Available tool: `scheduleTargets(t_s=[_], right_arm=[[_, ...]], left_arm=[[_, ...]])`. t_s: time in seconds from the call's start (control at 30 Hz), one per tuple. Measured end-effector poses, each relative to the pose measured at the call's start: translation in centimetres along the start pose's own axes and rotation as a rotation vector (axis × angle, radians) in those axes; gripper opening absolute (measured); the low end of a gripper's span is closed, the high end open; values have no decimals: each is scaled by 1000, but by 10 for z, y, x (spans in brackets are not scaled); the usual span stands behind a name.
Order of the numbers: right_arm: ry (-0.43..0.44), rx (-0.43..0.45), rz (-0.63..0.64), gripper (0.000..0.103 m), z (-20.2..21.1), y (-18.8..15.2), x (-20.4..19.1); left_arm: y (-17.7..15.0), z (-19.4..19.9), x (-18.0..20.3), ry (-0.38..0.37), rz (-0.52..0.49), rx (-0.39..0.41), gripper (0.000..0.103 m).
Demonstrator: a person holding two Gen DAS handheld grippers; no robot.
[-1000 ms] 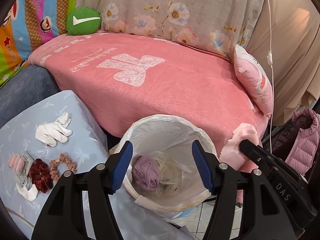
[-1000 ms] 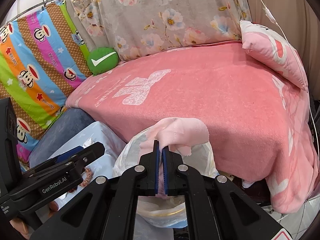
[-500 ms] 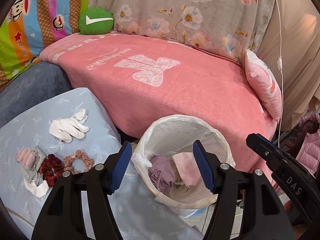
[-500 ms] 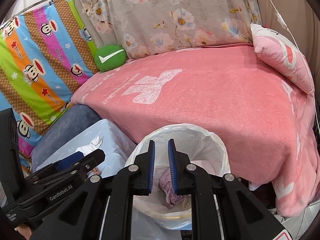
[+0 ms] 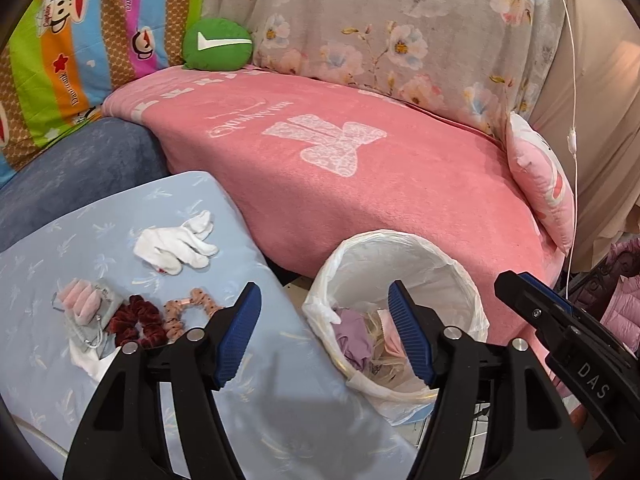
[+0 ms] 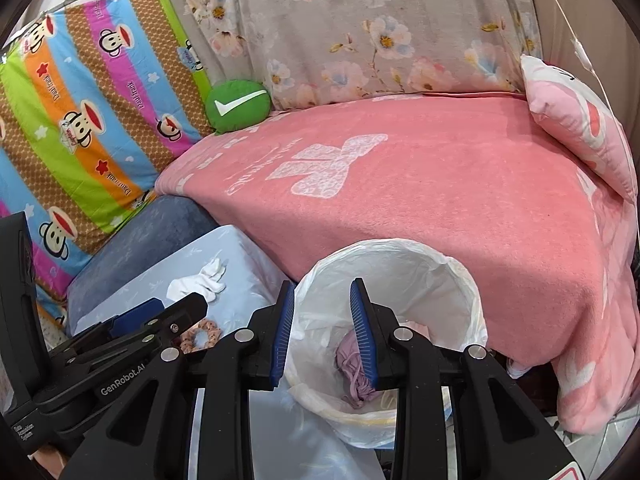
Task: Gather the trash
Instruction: 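Move both open tools back over the remaining items on the table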
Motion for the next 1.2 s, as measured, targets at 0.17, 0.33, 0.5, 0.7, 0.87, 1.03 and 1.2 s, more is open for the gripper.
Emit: scheduleTargets(t_s=[0.17, 0.33, 0.5, 0.7, 0.87, 1.03, 1.2], right_arm=[[19, -18, 20, 29, -4, -6, -15], [38, -33, 31, 33, -9, -13, -29], [53, -50, 50, 35, -13, -19, -45], [68, -74, 83, 35, -16, -27, -63], [73, -91, 98, 35, -21, -31, -75], [81, -110, 117, 39, -29, -36, -90], [86, -134, 134, 42, -37, -44, -104]], left_arm=[[-5, 3, -18, 26, 27, -6, 67], [-9, 5, -34, 54, 50, -10, 67], [-15, 9, -50, 87, 73, -7, 69], [-20, 12, -70, 104, 99, -8, 74], [-24, 14, -84, 118, 117, -13, 75], [-28, 15, -98, 133, 133, -15, 77], [-34, 14, -119, 168, 154, -15, 88]])
Point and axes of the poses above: each gripper's, at about its wrist camera, not at the fingertips, and z roughly against the way its jaws point, x to its right, y to its top, the point moved 3 cm from there along -z, roughly the way its jaws point, and after that the axes turned 13 degrees about y, right-handed, at the moved point
